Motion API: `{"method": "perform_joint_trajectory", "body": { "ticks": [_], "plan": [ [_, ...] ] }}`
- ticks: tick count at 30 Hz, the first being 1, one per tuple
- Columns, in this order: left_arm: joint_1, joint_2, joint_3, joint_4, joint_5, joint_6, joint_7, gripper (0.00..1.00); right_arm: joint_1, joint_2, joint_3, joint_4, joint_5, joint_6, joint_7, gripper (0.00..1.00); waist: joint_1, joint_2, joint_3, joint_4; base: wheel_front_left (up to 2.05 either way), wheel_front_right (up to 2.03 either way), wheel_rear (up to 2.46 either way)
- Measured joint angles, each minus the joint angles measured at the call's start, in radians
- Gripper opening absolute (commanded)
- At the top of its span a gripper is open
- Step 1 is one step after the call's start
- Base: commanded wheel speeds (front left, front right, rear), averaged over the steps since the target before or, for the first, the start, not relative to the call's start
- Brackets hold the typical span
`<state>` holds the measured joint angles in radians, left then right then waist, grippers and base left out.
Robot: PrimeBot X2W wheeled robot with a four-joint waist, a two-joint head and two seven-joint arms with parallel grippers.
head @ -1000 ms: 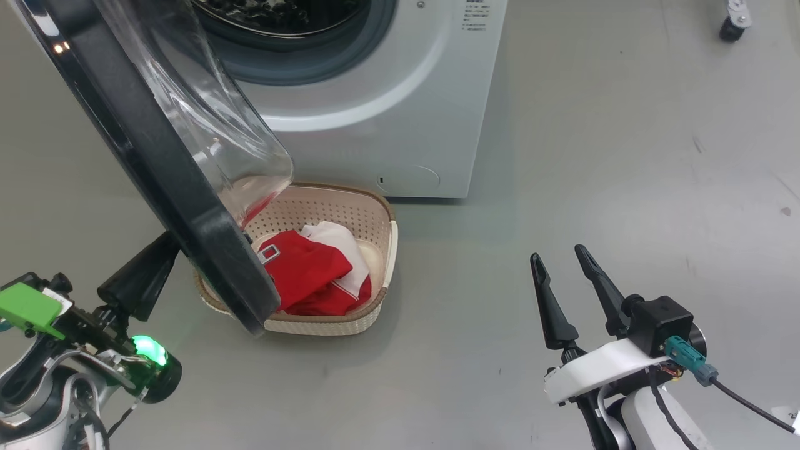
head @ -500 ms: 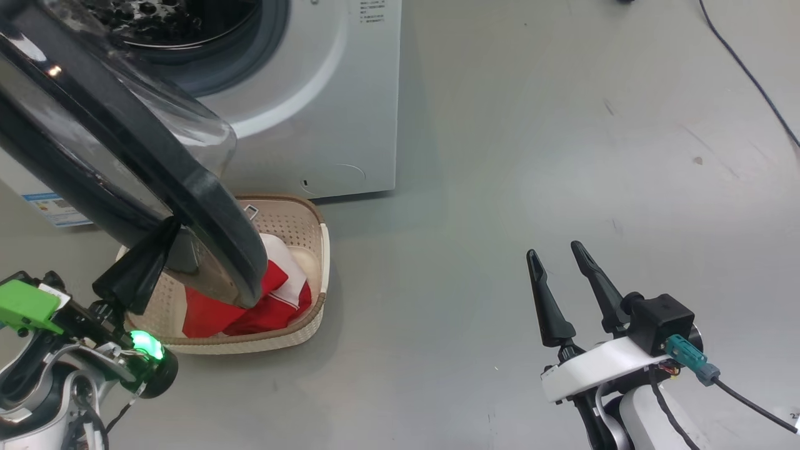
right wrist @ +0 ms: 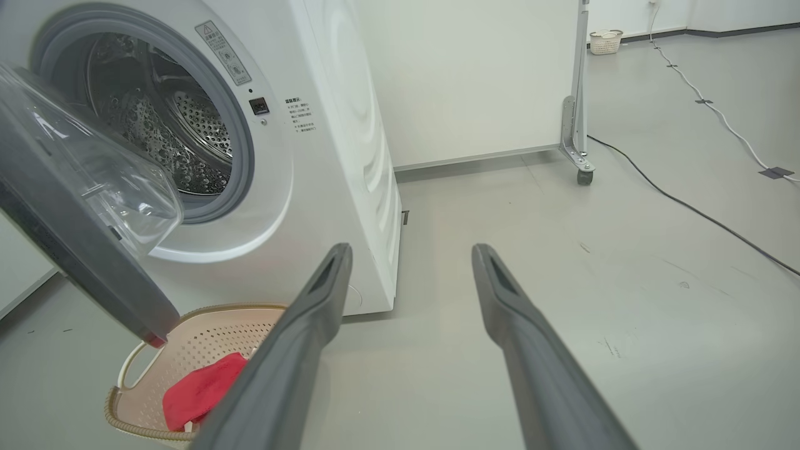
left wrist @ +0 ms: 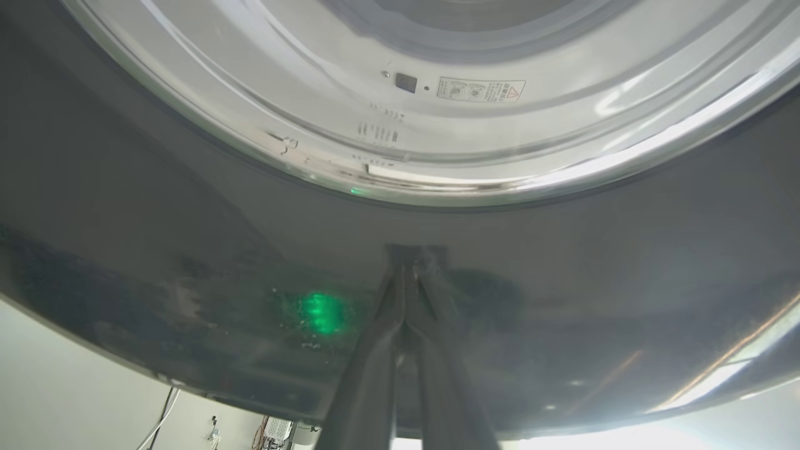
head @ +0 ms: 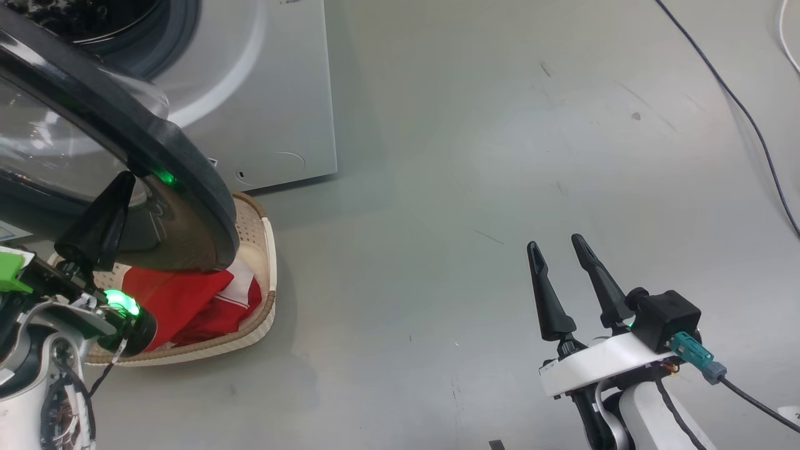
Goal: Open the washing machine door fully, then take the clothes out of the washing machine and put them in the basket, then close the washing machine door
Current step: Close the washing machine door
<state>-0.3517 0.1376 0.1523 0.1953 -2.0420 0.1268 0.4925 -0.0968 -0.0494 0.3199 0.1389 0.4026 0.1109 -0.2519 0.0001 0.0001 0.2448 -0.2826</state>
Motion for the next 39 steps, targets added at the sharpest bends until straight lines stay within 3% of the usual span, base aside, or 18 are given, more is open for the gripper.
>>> {"method": "perform_joint_trajectory", "body": {
  "ticks": [20, 34, 39],
  "plan": [
    [-0.204, 0.008, -0.047, 0.075, 0.019, 0.000, -0.151, 0.00, -0.006, 0.002, 0.015, -0.035, 0.045, -0.027, 0.000, 1.00, 0.0000, -0.0001, 0.077, -0.107, 0.00, 0.00, 0.00],
    [-0.240, 0.000, -0.113, 0.145, 0.036, 0.000, -0.142, 0.00, -0.020, 0.003, -0.021, -0.037, 0.029, -0.036, 0.000, 1.00, 0.0000, -0.0001, 0.062, -0.059, 0.00, 0.00, 0.00],
    [-0.189, 0.006, -0.187, 0.160, 0.113, -0.018, -0.115, 0.00, -0.024, 0.003, -0.042, -0.033, 0.010, -0.035, 0.000, 1.00, 0.0000, 0.0000, 0.035, -0.023, 0.00, 0.00, 0.00]
  ]
}}
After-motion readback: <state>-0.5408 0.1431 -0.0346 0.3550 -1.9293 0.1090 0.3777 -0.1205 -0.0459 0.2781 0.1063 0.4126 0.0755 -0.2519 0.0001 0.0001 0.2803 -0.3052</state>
